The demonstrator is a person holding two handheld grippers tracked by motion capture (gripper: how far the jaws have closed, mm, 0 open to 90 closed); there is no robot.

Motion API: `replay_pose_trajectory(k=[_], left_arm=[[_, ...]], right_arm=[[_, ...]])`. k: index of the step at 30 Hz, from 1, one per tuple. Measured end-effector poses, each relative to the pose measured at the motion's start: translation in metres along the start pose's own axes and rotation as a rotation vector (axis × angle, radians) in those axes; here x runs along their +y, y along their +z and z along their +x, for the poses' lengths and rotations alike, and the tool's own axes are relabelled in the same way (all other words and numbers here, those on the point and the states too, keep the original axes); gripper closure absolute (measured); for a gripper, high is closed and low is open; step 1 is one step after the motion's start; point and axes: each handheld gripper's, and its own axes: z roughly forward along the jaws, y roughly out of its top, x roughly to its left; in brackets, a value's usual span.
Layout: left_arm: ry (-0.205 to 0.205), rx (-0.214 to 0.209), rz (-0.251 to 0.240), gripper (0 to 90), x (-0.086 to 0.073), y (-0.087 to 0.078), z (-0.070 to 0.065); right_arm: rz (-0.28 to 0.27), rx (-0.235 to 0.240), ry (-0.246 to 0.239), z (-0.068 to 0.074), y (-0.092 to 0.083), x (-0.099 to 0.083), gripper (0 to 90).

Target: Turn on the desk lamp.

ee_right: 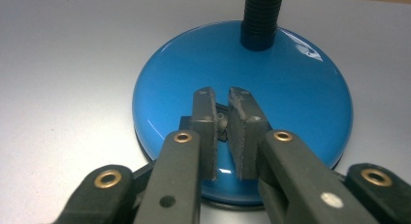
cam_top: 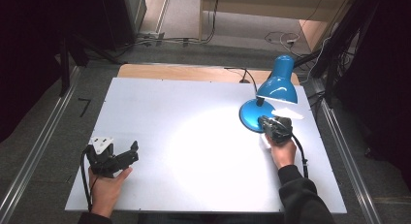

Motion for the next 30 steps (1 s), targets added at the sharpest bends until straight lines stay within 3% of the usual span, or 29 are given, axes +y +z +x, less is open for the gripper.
replay_pose_trajectory(k=[16, 19, 21, 30], left_arm=[[-0.003, -0.001, -0.002, 6.4, 0.0, -0.001, 0.001], [-0.002, 0.001, -0.002, 6.4, 0.0, -0.001, 0.0], [-0.001, 0.0, -0.004, 6.4, 0.0, -0.001, 0.0], [-0.004, -0.002, -0.006, 6.4, 0.001, -0.001, 0.0]], right_arm=[[-0.006, 0.051, 0.064, -0.011, -0.015, 0.004, 50.8], [0.019, 0.063, 0.07, -0.011, -0.018, 0.004, 38.1], [0.028, 0.071, 0.064, -0.012, -0.02, 0.003, 35.0], [0.014, 0.078, 0.084, -0.014, -0.029, 0.002, 31.3]])
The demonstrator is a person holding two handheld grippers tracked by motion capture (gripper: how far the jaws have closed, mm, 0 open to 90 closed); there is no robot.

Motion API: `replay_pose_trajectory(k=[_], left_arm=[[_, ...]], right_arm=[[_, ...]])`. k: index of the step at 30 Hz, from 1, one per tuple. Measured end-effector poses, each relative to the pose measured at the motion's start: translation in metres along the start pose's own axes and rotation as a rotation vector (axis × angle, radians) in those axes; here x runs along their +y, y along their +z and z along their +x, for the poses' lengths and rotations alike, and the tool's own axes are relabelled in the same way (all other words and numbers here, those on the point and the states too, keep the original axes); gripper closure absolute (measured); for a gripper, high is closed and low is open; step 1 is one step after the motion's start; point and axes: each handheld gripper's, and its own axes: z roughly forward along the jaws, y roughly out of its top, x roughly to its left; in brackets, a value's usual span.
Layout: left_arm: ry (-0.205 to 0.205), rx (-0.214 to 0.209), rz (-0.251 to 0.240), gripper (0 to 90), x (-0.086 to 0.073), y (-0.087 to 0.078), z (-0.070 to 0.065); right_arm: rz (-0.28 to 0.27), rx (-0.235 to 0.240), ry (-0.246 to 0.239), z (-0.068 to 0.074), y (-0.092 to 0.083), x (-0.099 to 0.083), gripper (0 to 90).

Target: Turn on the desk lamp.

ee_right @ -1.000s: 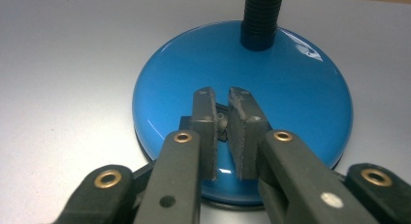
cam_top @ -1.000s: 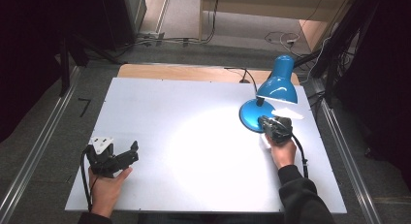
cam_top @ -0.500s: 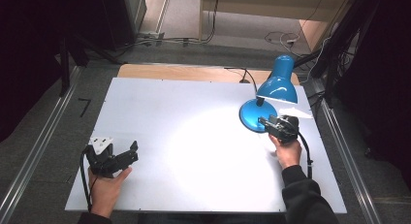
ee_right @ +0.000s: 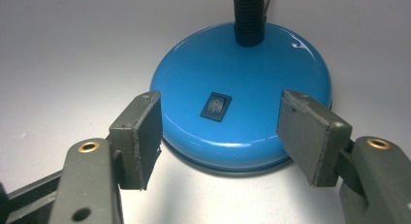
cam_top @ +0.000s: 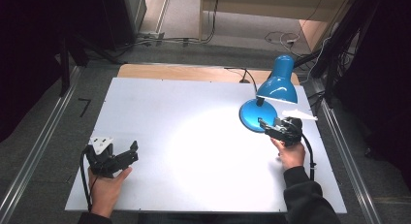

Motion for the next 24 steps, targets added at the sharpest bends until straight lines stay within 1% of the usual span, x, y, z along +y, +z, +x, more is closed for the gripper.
replay_pose_trajectory(k=[4, 8, 11, 24], left_arm=[[0.002, 0.0, 0.003, 6.4, 0.0, 0.0, 0.0], [0.005, -0.002, 0.001, 6.4, 0.0, 0.001, 0.0], [0.003, 0.001, 0.003, 6.4, 0.0, 0.001, -0.001], [0.002, -0.002, 0.003, 6.4, 0.0, 0.001, 0.0]], right_arm=[[-0.006, 0.003, 0.005, -0.001, -0.005, -0.001, 30.5], [-0.016, 0.006, -0.002, -0.001, -0.012, -0.002, 30.0], [-0.021, 0.008, 0.006, -0.002, -0.016, -0.003, 29.9], [-0.022, 0.013, 0.0, -0.001, -0.023, -0.007, 29.5]])
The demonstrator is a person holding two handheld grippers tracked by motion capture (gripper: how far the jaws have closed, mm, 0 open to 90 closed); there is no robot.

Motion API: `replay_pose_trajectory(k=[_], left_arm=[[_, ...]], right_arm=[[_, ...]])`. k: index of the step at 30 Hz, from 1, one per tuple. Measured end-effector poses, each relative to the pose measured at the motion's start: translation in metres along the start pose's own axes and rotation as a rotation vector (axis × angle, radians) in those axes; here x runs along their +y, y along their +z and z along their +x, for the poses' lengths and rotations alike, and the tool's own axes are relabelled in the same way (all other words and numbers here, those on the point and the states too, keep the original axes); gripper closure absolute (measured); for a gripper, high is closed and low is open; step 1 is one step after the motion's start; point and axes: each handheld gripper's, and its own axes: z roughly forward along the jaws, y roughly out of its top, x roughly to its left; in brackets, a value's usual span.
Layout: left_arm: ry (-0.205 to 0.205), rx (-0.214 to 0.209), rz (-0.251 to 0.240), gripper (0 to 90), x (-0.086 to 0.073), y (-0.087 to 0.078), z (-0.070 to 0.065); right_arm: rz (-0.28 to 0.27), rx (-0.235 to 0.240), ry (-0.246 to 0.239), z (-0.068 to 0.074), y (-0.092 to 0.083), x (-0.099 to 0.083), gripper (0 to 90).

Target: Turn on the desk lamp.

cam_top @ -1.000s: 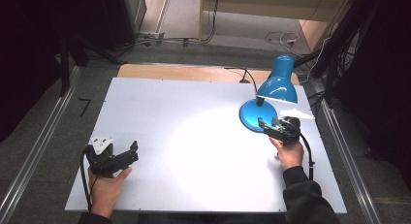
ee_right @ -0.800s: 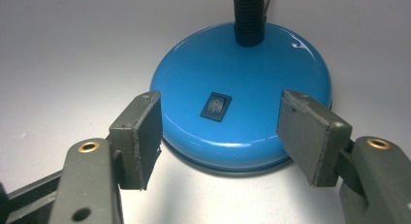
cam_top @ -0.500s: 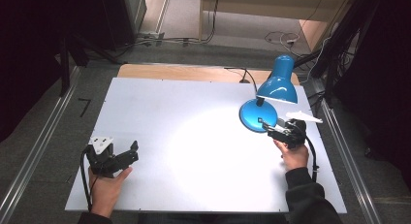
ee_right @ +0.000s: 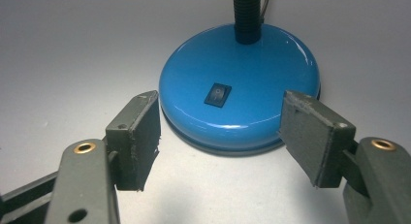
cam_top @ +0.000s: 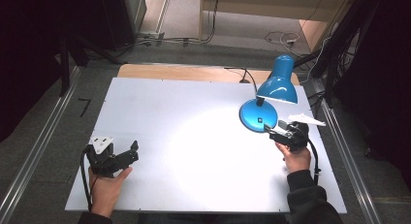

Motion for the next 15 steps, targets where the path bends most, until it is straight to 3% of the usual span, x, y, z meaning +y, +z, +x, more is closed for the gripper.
replay_pose_trajectory(k=[15], left_arm=[[-0.001, -0.002, -0.001, 6.4, 0.0, 0.0, -0.0001]], right_arm=[[-0.006, 0.0, 0.002, -0.0017, -0.0096, -0.0042, 29.6]])
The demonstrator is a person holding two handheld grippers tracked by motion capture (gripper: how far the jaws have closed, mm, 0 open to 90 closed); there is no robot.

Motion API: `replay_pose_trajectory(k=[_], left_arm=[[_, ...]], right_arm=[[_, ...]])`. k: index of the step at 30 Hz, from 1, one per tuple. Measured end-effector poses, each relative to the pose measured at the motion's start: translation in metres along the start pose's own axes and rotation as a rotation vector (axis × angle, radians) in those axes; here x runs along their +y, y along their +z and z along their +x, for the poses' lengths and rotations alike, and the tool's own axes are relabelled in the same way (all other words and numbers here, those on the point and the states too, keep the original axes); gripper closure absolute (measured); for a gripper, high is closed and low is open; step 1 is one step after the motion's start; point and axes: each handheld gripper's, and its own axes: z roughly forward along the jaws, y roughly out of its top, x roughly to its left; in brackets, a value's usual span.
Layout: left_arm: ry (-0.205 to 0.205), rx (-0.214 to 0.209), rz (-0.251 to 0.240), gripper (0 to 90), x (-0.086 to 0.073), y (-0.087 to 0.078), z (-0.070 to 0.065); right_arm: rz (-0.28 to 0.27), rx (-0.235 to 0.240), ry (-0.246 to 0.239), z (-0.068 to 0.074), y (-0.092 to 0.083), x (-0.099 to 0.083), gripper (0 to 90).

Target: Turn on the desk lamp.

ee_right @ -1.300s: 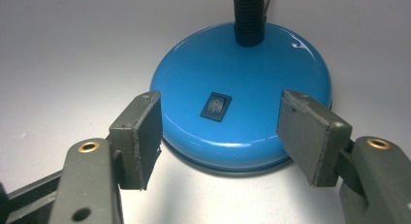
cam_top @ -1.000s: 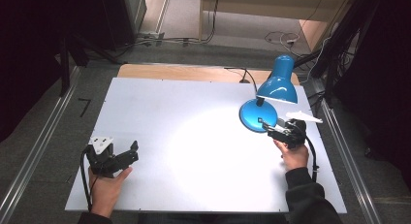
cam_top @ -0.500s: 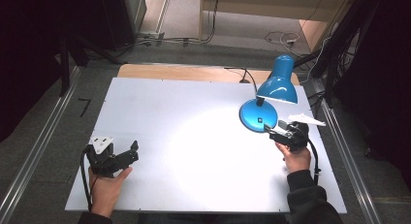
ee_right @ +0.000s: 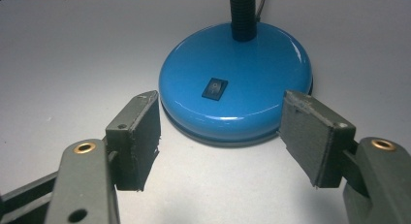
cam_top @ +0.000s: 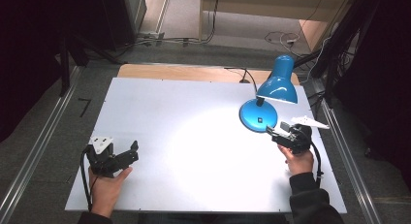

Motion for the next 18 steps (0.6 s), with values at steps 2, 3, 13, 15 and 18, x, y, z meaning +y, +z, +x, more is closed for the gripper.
replay_pose_trajectory(k=[2, 3, 13, 15, 18], left_arm=[[0.0, 0.0, -0.001, 6.4, 0.0001, -0.0001, 0.0001], [0.0, -0.001, -0.001, 6.4, 0.0, 0.0, 0.0002], [0.0, 0.0, 0.001, 6.4, 0.0001, 0.0001, 0.0006], [-0.001, -0.001, -0.001, 6.4, 0.0001, 0.0, 0.0004], [-0.001, 0.001, 0.0, 6.4, 0.0, -0.0002, 0.0005]], right_arm=[[0.002, -0.002, 0.001, -0.0001, -0.0006, -0.0007, 29.5], [0.002, -0.002, -0.001, -0.0001, -0.0009, -0.001, 29.6], [0.004, 0.004, -0.01, 0.0008, -0.0054, -0.0039, 29.5], [0.004, 0.001, -0.009, -0.0001, -0.0074, -0.0046, 29.5], [0.001, 0.001, -0.01, -0.0013, -0.009, -0.0053, 29.5]])
